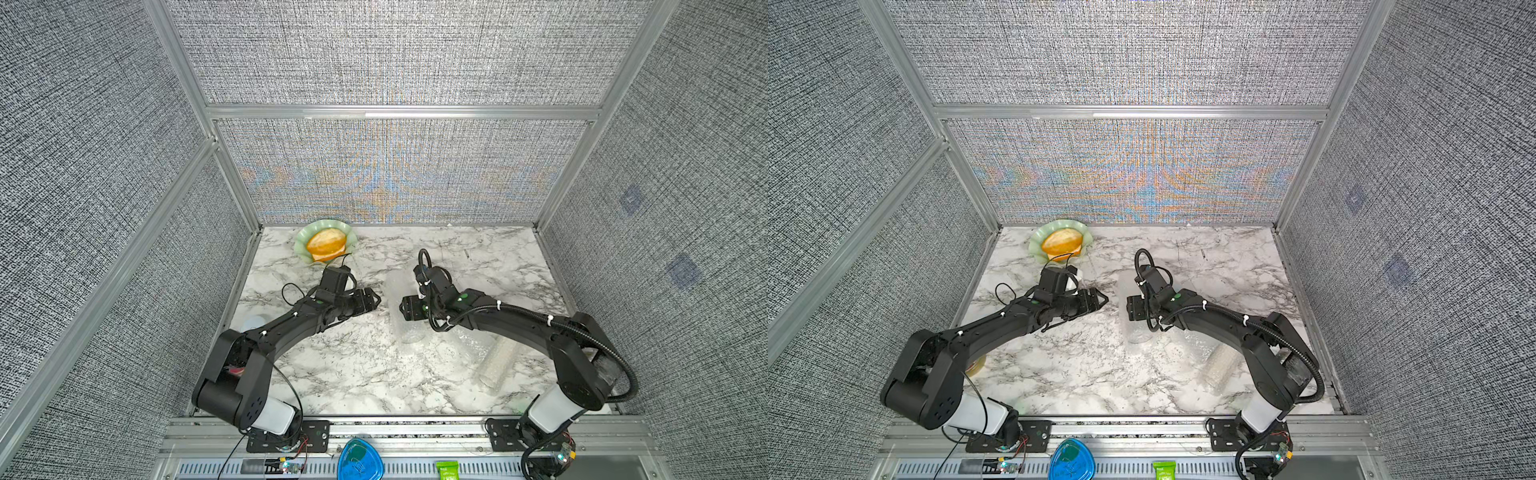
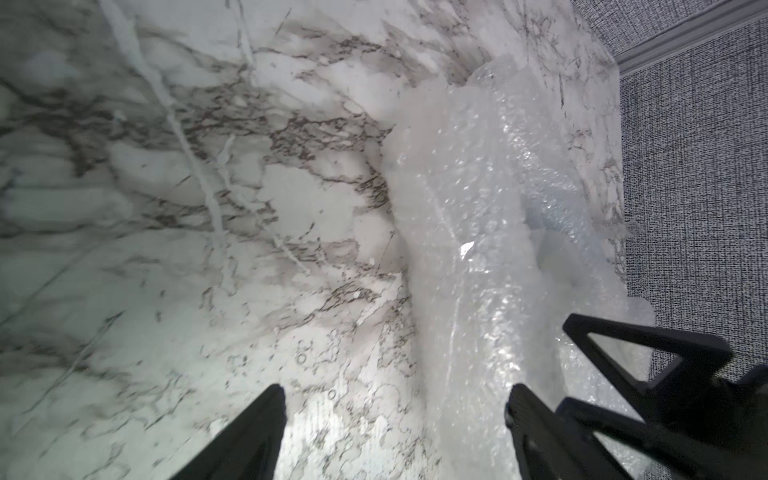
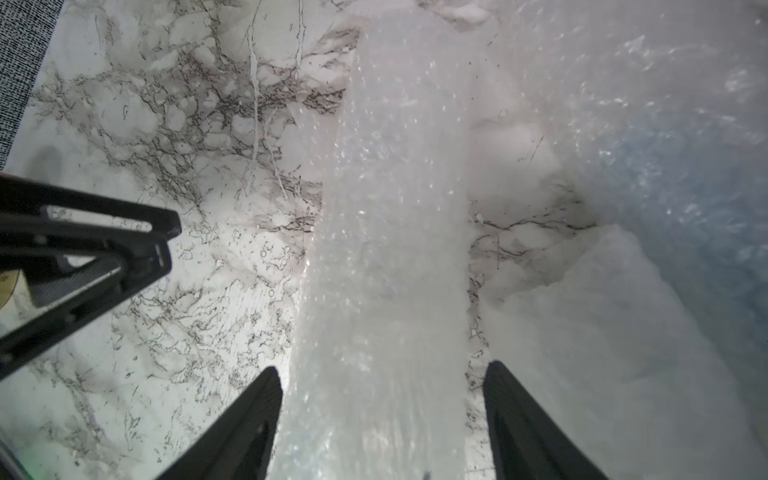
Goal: Unwrap the vase from the bubble wrap
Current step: Unwrap the bubble wrap at the center of the board.
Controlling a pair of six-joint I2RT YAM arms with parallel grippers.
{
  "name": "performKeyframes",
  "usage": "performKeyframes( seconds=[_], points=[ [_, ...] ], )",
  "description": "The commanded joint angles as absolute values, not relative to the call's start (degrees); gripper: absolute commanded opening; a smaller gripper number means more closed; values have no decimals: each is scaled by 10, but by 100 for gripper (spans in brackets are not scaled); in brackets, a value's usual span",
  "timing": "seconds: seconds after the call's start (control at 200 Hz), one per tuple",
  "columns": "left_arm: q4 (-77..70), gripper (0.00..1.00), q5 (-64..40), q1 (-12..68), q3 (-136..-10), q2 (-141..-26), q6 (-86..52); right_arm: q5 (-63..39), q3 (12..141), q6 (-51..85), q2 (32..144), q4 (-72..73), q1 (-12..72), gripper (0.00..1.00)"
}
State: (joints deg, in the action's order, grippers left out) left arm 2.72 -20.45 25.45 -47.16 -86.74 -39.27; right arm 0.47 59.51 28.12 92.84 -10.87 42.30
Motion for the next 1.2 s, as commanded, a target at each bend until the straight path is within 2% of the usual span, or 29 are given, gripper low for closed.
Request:
performKeyframes(
  seconds=[0.0,0.095,0.485,0.876,1.091,1.196],
  points=[
    [10,85,-188,265,-493,-883,-389,-36,556,287,909,-29,418,71],
    [13,85,-169,276,-511,-899,-378,-63,508,296,900,34,416,66],
    [63,85,-86,321,-619,-982,-320,-82,403,303,893,219,415,61],
    [100,83,-38,346,-684,-1038,-298,-34,394,302,901,233,430,58],
    [116,69,-16,355,-691,-1050,-310,26,407,291,896,187,448,58],
    [114,55,-4,358,-686,-1042,-316,55,411,282,891,171,459,58]
  ],
)
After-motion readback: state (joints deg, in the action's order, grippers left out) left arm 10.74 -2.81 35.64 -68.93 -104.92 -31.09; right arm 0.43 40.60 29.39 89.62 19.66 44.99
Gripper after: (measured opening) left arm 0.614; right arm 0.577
